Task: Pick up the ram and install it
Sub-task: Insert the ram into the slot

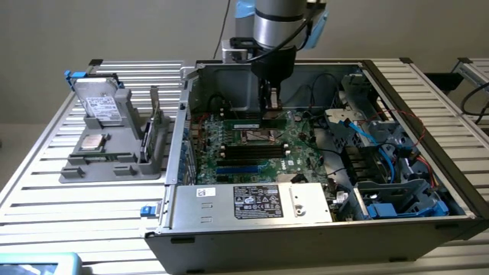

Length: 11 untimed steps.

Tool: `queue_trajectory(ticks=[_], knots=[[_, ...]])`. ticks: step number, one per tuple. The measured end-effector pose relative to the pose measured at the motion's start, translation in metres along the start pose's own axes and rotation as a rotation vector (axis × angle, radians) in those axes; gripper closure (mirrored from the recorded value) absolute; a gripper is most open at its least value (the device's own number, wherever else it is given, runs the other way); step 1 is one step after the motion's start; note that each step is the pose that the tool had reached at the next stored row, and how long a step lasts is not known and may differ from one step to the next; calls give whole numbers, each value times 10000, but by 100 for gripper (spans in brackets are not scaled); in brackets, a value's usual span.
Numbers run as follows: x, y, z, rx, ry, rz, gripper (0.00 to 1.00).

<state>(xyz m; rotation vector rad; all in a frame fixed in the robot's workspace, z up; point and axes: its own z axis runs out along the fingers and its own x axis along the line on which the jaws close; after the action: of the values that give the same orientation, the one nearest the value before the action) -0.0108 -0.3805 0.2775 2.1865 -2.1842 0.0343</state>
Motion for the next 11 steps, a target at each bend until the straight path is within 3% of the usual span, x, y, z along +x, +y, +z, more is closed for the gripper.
queue_trajectory(ticks=[11], knots=[[43,-17,38,-7,-2,146,86]])
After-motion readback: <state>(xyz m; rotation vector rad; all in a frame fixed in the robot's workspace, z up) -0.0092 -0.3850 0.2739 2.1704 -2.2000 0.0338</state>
